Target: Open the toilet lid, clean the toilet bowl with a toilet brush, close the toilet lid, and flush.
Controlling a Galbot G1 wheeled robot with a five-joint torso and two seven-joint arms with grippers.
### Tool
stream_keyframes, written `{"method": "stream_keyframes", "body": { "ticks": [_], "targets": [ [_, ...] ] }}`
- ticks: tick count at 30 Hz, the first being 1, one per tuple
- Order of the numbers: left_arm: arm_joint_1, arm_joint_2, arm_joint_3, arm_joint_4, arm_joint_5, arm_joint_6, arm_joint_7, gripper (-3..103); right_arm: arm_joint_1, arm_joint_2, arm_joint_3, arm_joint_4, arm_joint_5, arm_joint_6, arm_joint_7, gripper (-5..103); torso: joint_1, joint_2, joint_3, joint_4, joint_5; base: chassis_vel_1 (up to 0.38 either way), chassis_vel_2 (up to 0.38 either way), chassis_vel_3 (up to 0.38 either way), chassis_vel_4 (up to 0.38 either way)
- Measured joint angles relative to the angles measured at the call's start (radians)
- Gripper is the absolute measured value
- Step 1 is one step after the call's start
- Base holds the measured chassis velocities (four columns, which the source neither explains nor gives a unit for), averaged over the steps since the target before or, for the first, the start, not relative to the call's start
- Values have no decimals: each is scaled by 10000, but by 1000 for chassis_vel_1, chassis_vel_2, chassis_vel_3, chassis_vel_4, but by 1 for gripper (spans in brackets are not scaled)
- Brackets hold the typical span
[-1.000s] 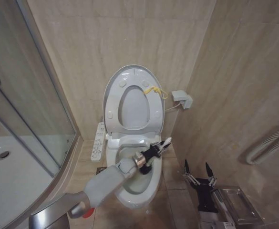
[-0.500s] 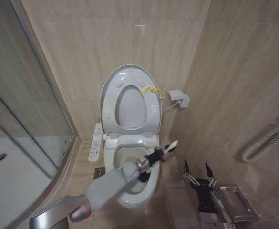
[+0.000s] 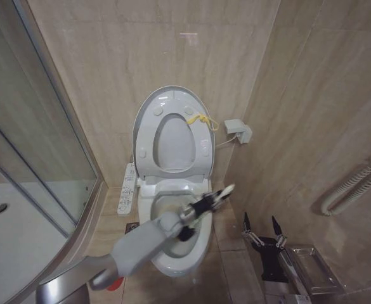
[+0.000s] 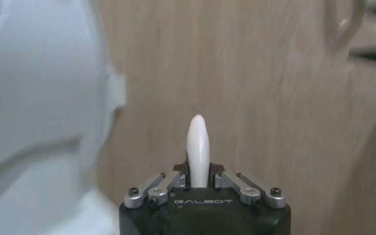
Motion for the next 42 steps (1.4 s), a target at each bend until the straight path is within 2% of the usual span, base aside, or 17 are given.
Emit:
{"method": "stream_keyframes", "body": {
  "ticks": [2,5,7,10,12,15,18,21,23,26,30,32,34,35,39,41,42],
  "targets": [
    [-2,-96,-70,-413,-142,54,-80,19,-9,15,6,14,-2,1,-1,100,0,1,-4,-3,-8,48,56,14,7],
    [-9,-262,-26,-1091,-288,77,-95,19,-24,59,35,13,-11,7,-1,100,0,2,-5,-29,-14,0,0,0,0],
    [32,-288,7,-1137,-307,57,-30,19,-48,71,41,16,-15,10,-1,100,-2,4,-6,-35,-13,0,0,0,0],
    [237,-247,2,-170,-23,-85,115,19,-94,50,50,59,-15,14,0,100,-2,3,-4,-25,-7,-37,-52,-4,4],
    [475,-183,-169,323,166,-188,146,19,-155,15,70,95,-9,21,0,100,-1,2,-2,-4,-2,0,0,0,0],
    [697,-114,-357,-201,66,-206,128,19,-172,1,95,101,2,25,1,100,-1,2,-3,-5,-5,0,0,0,0],
    [839,-113,-401,-869,-75,-361,135,19,-174,50,102,101,-2,26,4,100,-3,5,-7,-32,-13,0,0,0,0],
    [891,-86,-386,-172,87,-476,130,19,-172,51,71,113,-16,26,4,100,-2,3,-4,-26,-7,0,0,0,0],
    [972,-40,-489,208,157,-529,101,19,-193,11,68,150,-14,26,4,100,-1,2,-3,-7,-2,0,0,0,0],
    [1050,-29,-690,-490,50,-502,-18,19,-216,-36,101,157,4,26,3,100,0,2,-3,-6,-5,0,0,0,0],
    [1038,-87,-720,-1048,98,-506,-63,19,-241,-46,150,157,28,30,10,100,-3,5,-7,-33,-15,0,0,0,0],
    [1029,-15,-695,-469,447,-496,-157,19,-257,-59,134,169,29,29,11,100,-2,3,-5,-32,-10,0,0,0,0],
    [942,143,-764,483,1002,-311,-437,19,-292,-87,114,220,29,29,6,100,-1,1,-3,-12,-7,0,0,0,0],
    [861,175,-872,533,1122,-203,-482,19,-296,-96,108,246,31,30,2,100,-2,4,-7,-26,-18,0,0,0,0],
    [758,324,-984,-289,677,-17,-450,19,-283,-110,117,188,46,50,4,100,2,0,0,-6,0,0,0,0,0],
    [709,301,-987,-697,407,-41,-340,19,-269,-87,122,145,49,87,3,100,-1,3,-6,-28,-9,0,0,0,0],
    [709,301,-987,-697,407,-41,-340,19,-269,-87,122,145,49,87,3,100,-1,3,-6,-28,-9,0,0,0,0]
  ]
}}
